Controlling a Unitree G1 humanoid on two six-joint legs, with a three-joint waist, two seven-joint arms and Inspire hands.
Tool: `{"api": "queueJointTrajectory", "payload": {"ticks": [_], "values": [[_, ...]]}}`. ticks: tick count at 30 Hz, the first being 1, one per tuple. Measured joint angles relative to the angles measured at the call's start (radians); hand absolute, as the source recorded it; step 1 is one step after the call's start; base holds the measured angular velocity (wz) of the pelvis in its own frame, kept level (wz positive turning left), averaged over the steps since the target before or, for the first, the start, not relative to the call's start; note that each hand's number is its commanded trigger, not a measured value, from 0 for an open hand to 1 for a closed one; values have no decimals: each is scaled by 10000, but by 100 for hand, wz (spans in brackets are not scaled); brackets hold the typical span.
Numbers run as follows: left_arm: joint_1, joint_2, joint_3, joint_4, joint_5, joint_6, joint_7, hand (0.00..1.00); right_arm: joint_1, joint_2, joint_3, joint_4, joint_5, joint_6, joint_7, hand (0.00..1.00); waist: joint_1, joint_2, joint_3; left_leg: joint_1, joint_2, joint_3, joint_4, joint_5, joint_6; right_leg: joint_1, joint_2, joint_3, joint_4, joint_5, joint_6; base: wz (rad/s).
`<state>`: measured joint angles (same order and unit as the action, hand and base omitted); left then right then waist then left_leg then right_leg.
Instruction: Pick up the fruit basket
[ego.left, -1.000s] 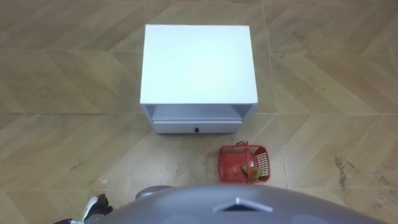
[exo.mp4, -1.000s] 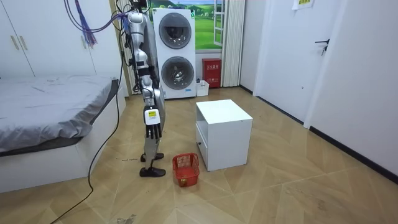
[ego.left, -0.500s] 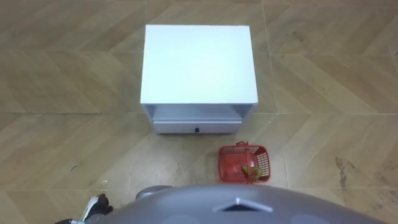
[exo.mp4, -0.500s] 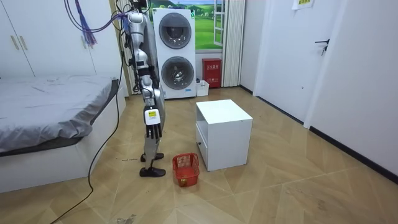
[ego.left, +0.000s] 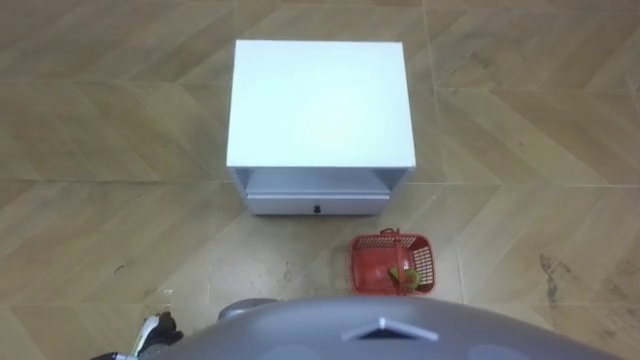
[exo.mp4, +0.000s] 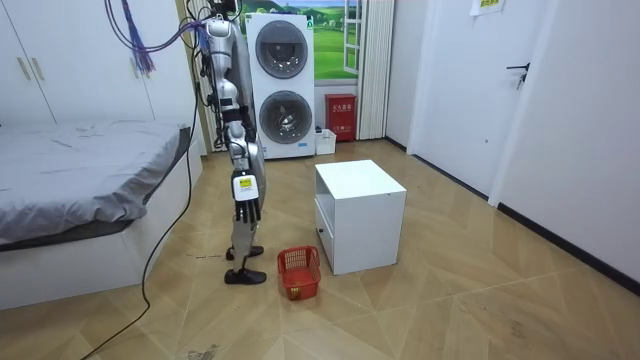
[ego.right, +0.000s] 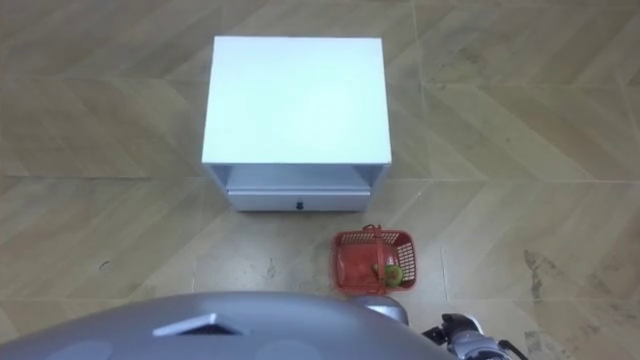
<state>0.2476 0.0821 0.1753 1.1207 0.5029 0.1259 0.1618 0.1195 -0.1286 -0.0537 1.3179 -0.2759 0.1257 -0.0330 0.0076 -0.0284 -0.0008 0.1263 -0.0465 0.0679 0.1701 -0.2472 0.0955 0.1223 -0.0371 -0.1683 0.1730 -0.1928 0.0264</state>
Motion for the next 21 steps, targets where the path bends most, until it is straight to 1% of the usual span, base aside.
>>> {"api": "queueJointTrajectory", "payload": {"ticks": [3,5,8,9,11,13,14,15,16,17,18,19,20,21], "values": [[-17,-7,86,2,2,-2,11,0,46,0,-28,-3,1,58,4,0,-17,-7,-13,-63,-16,-126,75,-1,2,78,-17,-63,11,0,0,12],[-17,2,160,11,2,-7,6,0,51,-4,-123,-2,4,63,3,0,-19,-27,3,-150,-24,-153,179,-3,5,27,-55,-82,52,0,0,9],[-31,12,372,20,3,-30,-5,0,-1,1,-141,-88,92,56,-5,0,1,-17,-1,-414,-18,-143,288,-6,11,-310,-138,-254,350,-20,21,0],[-49,28,390,16,2,-30,-4,0,-10,-2,-188,-156,145,55,-18,0,0,12,-1,-532,-28,-137,359,-14,25,-464,-163,-275,512,-37,29,0],[-80,65,401,24,-17,-30,-3,0,-7,-5,-365,-249,481,60,-120,0,-2,-15,9,-745,-34,-137,540,-25,46,-760,-233,-293,875,-85,28,0],[-192,123,494,56,-193,-73,-9,0,-47,-16,-475,-349,860,59,-215,0,21,-5,22,-1235,-60,17,996,-48,88,-1386,-333,-227,1479,-90,25,-3],[-215,132,562,107,-199,-123,-10,0,-90,-24,-479,-359,935,62,-231,0,20,-32,11,-1430,-149,83,1152,-50,92,-1537,-343,-198,1577,-82,21,-12],[-268,179,586,283,-207,-291,-17,0,-226,-50,-478,-376,1051,66,-239,0,11,-109,-26,-1835,-176,140,1397,-39,114,-1807,-355,-137,1596,-71,22,-15],[-371,246,666,539,-237,-451,-68,0,-476,-59,-512,-383,1099,79,-236,0,9,-66,-69,-2233,-148,264,1480,-9,254,-2113,-364,40,1544,-49,74,-12],[-460,270,816,613,-221,-520,-130,0,-590,-53,-586,-396,1104,82,-235,0,12,18,-66,-2478,-71,425,1585,-53,376,-2314,-387,-3,1792,-123,120,12],[-665,393,976,772,-266,-623,-208,0,-653,-30,-724,-465,1147,76,-255,0,-11,-84,72,-2936,-86,633,1998,-130,495,-2863,-706,-120,3456,-606,165,52],[-785,558,955,774,-347,-680,-234,0,-619,-29,-780,-472,1251,89,-305,0,23,-317,57,-3361,-238,745,2363,-196,602,-3144,-1058,-136,5486,-903,193,67],[-837,647,927,769,-402,-704,-242,0,-647,-35,-782,-473,1316,75,-329,0,89,-441,59,-3582,-344,812,2528,-229,648,-3172,-1245,-98,6356,-934,212,53],[-936,782,913,755,-418,-725,-257,0,-855,-77,-780,-470,1538,32,-409,0,320,-688,33,-4165,-473,955,2941,-305,715,-3102,-1447,123,7511,-915,270,13]]}}
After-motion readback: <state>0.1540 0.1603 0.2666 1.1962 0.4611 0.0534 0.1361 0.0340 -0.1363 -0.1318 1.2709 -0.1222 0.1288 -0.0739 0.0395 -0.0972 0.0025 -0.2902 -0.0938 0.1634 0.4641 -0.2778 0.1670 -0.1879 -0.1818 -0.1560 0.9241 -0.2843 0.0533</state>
